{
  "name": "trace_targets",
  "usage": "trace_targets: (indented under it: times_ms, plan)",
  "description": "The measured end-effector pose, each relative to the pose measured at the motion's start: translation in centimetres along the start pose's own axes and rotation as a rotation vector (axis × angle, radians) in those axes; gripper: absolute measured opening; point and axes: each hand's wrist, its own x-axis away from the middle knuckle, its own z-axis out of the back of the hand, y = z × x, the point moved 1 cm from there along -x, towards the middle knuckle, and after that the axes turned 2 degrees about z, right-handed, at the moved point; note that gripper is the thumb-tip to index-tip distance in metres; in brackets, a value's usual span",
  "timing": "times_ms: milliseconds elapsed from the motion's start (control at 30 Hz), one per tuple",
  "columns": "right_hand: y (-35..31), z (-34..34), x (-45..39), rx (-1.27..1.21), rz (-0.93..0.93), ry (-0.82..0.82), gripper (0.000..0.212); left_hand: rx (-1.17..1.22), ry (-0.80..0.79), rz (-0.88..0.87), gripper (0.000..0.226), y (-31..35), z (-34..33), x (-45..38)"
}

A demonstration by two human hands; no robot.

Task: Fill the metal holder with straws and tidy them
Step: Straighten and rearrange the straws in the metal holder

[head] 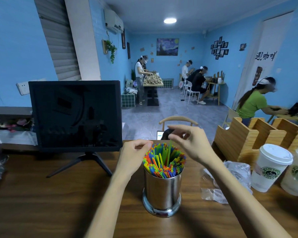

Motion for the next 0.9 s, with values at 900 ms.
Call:
trace_targets:
  times_ms: [900]
  plan:
    - [0.7, -1.8, 2.0, -0.125, -0.067, -0.447, 0.004, 0.498, 0.294, -0.330, 0.035, 4.2, 0.2, -0.7]
